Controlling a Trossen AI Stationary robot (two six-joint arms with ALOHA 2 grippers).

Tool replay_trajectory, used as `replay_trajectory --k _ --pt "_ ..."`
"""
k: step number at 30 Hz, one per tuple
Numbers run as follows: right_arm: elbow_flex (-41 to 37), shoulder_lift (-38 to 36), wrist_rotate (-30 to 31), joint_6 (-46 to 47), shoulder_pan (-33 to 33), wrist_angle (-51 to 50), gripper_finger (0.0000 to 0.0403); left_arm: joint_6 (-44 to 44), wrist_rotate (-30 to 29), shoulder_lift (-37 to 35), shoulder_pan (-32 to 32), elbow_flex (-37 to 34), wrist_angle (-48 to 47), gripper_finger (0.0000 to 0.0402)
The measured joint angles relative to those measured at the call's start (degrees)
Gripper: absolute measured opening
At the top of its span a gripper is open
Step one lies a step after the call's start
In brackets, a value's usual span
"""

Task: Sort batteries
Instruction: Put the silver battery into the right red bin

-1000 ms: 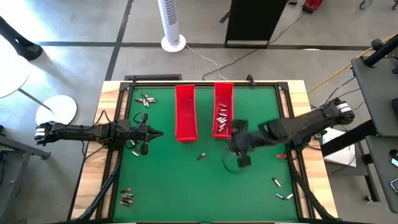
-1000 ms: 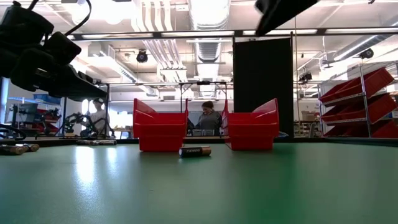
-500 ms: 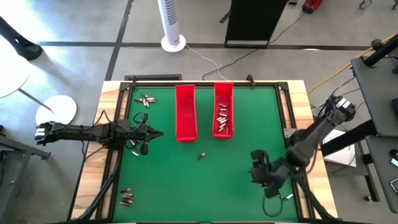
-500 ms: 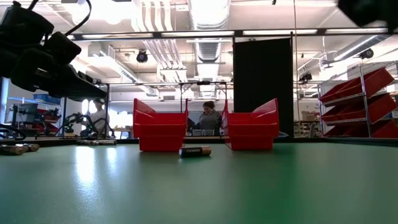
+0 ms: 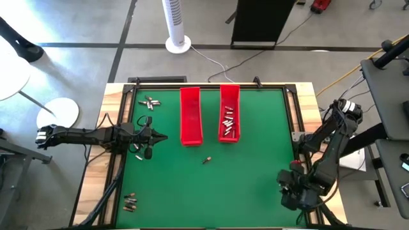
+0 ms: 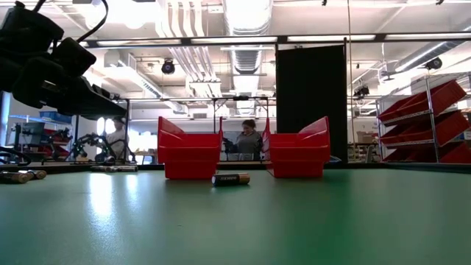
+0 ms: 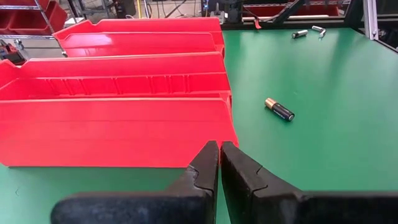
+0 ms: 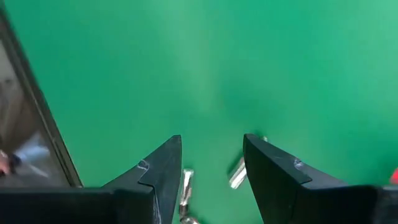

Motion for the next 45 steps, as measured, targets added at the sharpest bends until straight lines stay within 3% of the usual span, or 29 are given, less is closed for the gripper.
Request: replay_trajectory --k 6,14,33,40,45 --pt "-5.3 0.2 -6.4 14.3 -0.2 0.3 0.0176 0.0 0.0 0.0 0.0 0.0 0.0 0.0000" --pt "-9.4 0.2 -11.1 22.1 -0.2 1.2 0.0183 0.0 0.0 0.0 0.0 0.0 0.0 0.0000" --pt "-16.0 0.2 -11.6 25.2 -0.2 14.6 0.0141 0.0 0.0 0.0 0.0 0.0 0.0 0.0000" --pt "-16.0 0.2 -3.3 23.0 -0.1 14.4 0.0111 0.0 0.0 0.0 0.0 0.0 0.0 0.0000" --pt "-16.9 0.2 -4.2 21.9 -0.1 14.5 0.0076 0.0 0.0 0.0 0.0 0.0 0.0 0.0000"
